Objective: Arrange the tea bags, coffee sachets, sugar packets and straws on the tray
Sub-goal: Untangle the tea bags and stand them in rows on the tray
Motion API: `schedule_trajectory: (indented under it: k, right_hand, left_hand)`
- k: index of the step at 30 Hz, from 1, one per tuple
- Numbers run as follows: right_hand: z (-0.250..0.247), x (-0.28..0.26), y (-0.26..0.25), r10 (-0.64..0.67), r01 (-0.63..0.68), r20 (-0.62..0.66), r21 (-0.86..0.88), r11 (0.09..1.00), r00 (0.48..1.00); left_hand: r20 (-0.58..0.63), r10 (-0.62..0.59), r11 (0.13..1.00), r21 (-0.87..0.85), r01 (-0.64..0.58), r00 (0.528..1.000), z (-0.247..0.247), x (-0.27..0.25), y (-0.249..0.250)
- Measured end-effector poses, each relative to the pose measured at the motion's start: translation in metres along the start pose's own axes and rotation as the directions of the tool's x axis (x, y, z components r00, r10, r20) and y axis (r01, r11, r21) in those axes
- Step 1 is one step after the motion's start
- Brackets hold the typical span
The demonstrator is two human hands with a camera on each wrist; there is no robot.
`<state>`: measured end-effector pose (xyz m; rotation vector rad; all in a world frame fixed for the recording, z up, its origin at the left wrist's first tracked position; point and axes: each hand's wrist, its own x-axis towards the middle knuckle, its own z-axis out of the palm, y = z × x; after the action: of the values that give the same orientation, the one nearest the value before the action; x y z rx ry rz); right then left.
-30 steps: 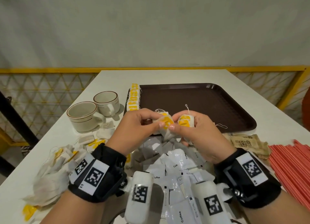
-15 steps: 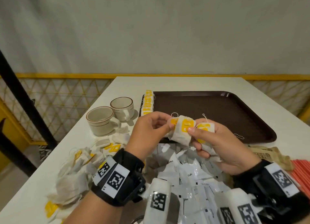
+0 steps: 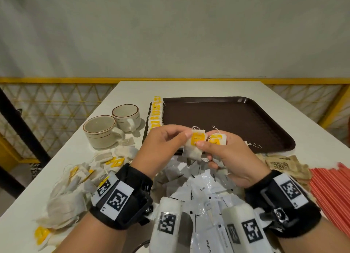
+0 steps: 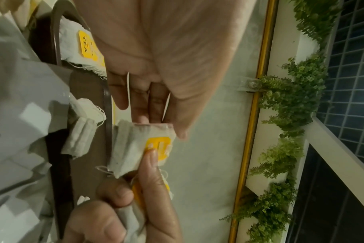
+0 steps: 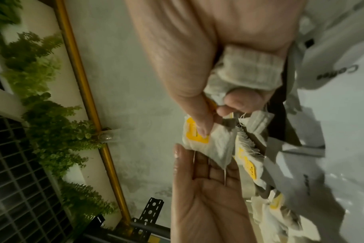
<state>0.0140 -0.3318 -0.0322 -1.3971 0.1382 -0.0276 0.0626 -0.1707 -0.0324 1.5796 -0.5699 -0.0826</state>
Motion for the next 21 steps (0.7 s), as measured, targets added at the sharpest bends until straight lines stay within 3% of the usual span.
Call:
schedule_trajectory:
  k: [5,9,14,21]
  right_hand:
    - [0.000,0.002,0.000,0.025,-0.026,0.021,0.071,0.997,0.999]
    - [0.002,0.001,-0.005,0.065,-0.071,0.038,0.165,0.984,0.997]
    - [0.005,0.001,-0.005,0.189,-0.208,0.101,0.223,0.952,0.977]
    - [0.010,-0.001,-0.003,0.206,-0.243,0.167,0.239,0.940,0.964]
  left_hand:
    - [0.084,0.075,0.995,0.064,-0.080,0.994,0.003,-0.001,-0.004]
    - [0.015,0.064,0.969,0.237,-0.066,0.998,0.006,-0.002,-0.006]
    - [-0.043,0.064,0.972,0.228,-0.053,0.997,0.014,-0.005,-0.005]
    - [-0.058,0.043,0.953,0.304,-0.023,0.997,0.020,-0.005,-0.008]
